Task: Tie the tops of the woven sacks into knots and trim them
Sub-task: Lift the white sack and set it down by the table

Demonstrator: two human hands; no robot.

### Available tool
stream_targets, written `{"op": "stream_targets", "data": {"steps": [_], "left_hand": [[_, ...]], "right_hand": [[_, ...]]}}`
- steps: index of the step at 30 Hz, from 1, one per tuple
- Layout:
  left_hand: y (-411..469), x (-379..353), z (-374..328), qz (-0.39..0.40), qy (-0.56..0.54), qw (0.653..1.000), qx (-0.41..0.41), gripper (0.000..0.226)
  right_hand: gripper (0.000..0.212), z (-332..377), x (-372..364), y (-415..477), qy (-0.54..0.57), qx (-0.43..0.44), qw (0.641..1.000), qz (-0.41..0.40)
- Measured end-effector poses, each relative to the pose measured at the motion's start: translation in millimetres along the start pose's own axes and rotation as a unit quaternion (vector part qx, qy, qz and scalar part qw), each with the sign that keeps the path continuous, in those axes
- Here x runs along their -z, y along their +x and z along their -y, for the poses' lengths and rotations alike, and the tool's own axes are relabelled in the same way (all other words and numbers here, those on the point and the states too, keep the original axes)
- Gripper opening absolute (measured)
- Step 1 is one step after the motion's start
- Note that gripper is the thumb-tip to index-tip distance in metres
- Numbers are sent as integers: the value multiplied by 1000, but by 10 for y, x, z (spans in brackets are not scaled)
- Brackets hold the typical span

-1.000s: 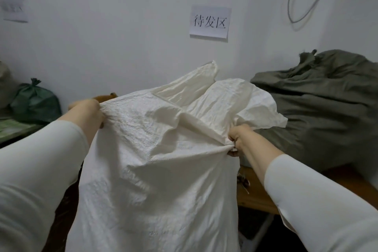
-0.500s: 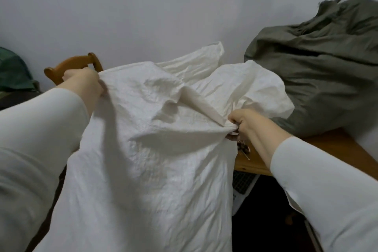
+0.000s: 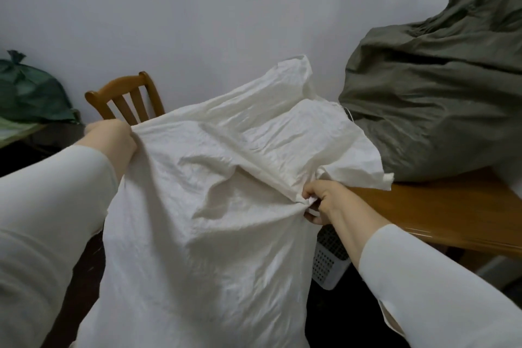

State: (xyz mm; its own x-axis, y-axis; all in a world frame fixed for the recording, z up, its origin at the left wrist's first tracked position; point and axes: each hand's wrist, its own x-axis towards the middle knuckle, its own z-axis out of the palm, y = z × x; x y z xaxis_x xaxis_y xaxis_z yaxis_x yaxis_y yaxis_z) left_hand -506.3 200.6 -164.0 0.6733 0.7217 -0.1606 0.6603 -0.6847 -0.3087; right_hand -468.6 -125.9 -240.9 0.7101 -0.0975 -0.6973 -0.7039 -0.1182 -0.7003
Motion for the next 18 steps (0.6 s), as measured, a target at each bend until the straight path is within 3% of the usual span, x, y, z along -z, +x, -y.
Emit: {"op": "stream_targets", "data": {"steps": [6,8,11,13,16,18], "left_hand": [[-350,-454,-86,67,10,997,40,51],[-421,-627,-112,77,5,995,62,53],[-509,-902,-112,73,11,995,72,56],[-516,-1081,-124,83,-7,994,67,57],[-515,-1320,-215,102,-28,993,46,56],[-446,-1496,-290,119,-36,991,51,56]], "right_hand": [[4,-496,121,199,-33,-72,996,41],[18,-690,105,264,-45,-82,994,50],[47,-1067,66,506,36,-40,997,57],[49,-1293,20,651,120,-19,992,21],[29,-1479,-22,690,193,-21,977,-88],[23,-1584,-6,749,211,-13,970,-116]]}}
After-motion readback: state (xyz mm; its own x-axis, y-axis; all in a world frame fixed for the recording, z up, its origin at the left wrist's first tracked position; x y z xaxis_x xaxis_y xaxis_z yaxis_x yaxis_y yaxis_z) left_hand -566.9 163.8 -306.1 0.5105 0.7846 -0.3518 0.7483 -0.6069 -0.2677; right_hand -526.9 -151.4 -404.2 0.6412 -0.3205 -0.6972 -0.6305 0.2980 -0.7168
